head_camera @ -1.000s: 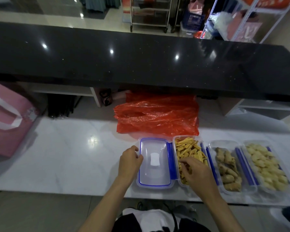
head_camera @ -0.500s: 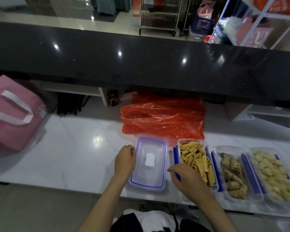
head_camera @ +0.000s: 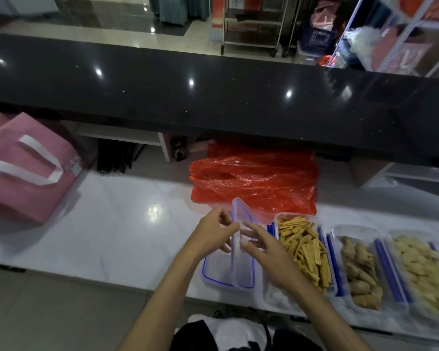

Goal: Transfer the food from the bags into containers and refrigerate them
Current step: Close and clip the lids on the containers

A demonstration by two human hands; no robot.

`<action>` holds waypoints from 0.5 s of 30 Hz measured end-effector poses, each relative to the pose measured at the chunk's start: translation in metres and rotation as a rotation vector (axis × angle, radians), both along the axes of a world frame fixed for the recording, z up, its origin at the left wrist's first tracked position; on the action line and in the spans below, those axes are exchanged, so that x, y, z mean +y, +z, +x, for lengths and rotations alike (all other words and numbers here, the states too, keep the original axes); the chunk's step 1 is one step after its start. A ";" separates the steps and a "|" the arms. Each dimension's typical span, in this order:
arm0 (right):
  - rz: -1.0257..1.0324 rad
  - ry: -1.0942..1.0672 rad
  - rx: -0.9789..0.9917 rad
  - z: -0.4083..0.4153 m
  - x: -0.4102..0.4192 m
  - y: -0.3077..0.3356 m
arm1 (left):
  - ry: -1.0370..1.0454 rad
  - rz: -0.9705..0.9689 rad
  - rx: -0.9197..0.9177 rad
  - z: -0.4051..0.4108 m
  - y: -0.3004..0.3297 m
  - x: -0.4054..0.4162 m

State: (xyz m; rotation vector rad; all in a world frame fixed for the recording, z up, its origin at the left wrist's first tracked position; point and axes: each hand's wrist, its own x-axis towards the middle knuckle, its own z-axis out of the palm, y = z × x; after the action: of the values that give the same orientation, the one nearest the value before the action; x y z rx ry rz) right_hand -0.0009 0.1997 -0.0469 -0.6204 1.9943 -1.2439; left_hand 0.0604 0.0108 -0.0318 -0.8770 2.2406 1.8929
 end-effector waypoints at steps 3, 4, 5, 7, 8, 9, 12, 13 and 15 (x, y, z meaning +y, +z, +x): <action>-0.098 -0.161 -0.074 -0.001 0.004 0.008 | -0.040 0.212 0.026 -0.008 0.006 0.011; -0.123 -0.214 -0.078 -0.002 0.007 0.009 | -0.068 0.273 0.025 -0.010 0.007 0.015; -0.140 -0.260 -0.076 -0.003 0.012 0.008 | -0.100 0.323 0.020 -0.012 0.007 0.019; -0.147 -0.338 -0.066 -0.006 0.021 0.008 | -0.173 0.378 0.002 -0.019 0.006 0.028; -0.135 -0.376 -0.059 -0.008 0.027 0.005 | -0.207 0.382 -0.002 -0.023 0.004 0.033; -0.129 -0.414 -0.060 -0.011 0.033 0.004 | -0.232 0.368 -0.001 -0.028 0.002 0.037; -0.157 -0.523 -0.097 -0.019 0.055 0.000 | -0.220 0.204 0.023 -0.044 -0.012 0.048; -0.171 -0.557 -0.105 -0.022 0.064 0.000 | -0.195 0.111 0.026 -0.048 -0.018 0.050; -0.211 -0.622 -0.118 -0.026 0.083 -0.004 | -0.148 -0.065 0.018 -0.055 -0.031 0.053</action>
State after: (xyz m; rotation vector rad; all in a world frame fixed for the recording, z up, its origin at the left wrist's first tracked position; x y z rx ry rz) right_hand -0.0273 0.2831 -0.0511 0.0016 2.0381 -1.8237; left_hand 0.0053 0.0634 -0.0631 -0.6835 2.3185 1.7808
